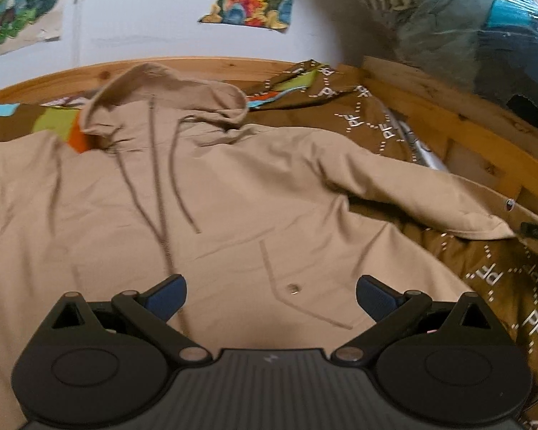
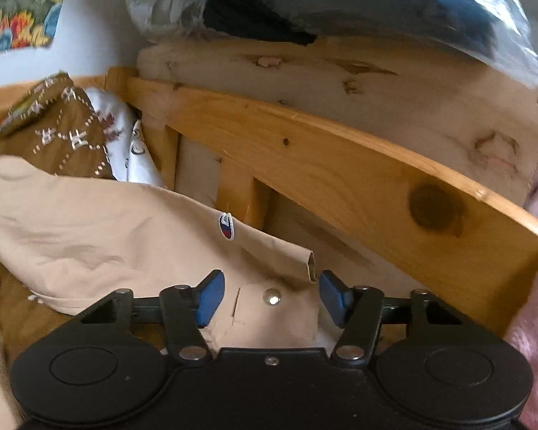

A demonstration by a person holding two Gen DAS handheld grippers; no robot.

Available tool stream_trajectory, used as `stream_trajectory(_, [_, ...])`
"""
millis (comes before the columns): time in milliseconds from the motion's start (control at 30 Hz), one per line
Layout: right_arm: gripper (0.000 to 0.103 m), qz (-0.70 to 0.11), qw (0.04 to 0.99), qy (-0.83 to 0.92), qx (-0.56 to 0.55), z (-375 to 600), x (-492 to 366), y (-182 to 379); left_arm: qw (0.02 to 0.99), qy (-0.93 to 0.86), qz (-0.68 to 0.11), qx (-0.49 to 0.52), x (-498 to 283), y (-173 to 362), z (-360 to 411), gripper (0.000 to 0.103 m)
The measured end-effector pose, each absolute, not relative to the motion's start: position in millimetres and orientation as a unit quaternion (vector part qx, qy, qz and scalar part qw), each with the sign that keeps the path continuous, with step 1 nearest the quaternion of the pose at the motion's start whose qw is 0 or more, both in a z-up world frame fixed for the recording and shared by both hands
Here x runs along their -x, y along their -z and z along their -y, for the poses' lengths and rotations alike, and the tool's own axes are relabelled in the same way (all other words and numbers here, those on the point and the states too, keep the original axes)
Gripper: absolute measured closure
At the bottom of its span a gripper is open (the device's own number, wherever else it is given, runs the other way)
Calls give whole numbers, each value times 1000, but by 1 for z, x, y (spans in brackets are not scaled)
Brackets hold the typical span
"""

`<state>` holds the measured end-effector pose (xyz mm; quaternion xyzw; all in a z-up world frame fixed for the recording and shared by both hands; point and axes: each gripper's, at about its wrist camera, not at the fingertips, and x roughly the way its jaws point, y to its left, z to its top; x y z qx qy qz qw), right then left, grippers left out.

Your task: Fold large clothes

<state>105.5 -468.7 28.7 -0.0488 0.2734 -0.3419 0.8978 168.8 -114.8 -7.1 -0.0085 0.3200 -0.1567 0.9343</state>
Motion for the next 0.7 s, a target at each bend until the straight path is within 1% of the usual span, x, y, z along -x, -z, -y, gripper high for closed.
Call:
stream_trajectory(167, [44, -273, 893, 353, 60, 471, -112, -23, 926, 166, -340, 14, -172, 20, 119, 1])
stream_trajectory(200, [45, -273, 892, 355, 59, 472, -112, -22, 924, 167, -345, 13, -171, 22, 118, 1])
stream_trajectory(233, [49, -274, 891, 357, 58, 472, -113, -21, 922, 167, -348, 13, -170, 25, 117, 1])
stream_trajectory(267, [57, -274, 890, 360, 58, 471, -113, -22, 922, 165, -351, 13, -169, 27, 116, 1])
stream_trajectory(300, [62, -273, 888, 366, 61, 470, -111, -24, 921, 164, -354, 13, -169, 29, 113, 1])
stream_trajectory(333, [73, -272, 884, 374, 64, 468, -115, -23, 920, 161, -356, 15, -169, 31, 112, 1])
stream_trajectory(367, [89, -269, 881, 383, 68, 467, -118, -24, 920, 159, -358, 18, -168, 31, 109, 1])
stream_trajectory(400, [100, -265, 881, 386, 69, 466, -122, -26, 920, 157, -359, 20, -168, 32, 108, 1])
stream_trajectory(433, [103, -258, 884, 384, 70, 465, -120, -27, 919, 155, -361, 23, -168, 32, 106, 1])
stream_trajectory(600, [103, -228, 915, 317, 103, 443, -109, -58, 923, 159, -348, 32, -165, 25, 98, 1])
stream_trajectory(700, [103, -240, 938, 238, 78, 427, -107, -101, 926, 176, -330, 45, -159, 18, 91, 1])
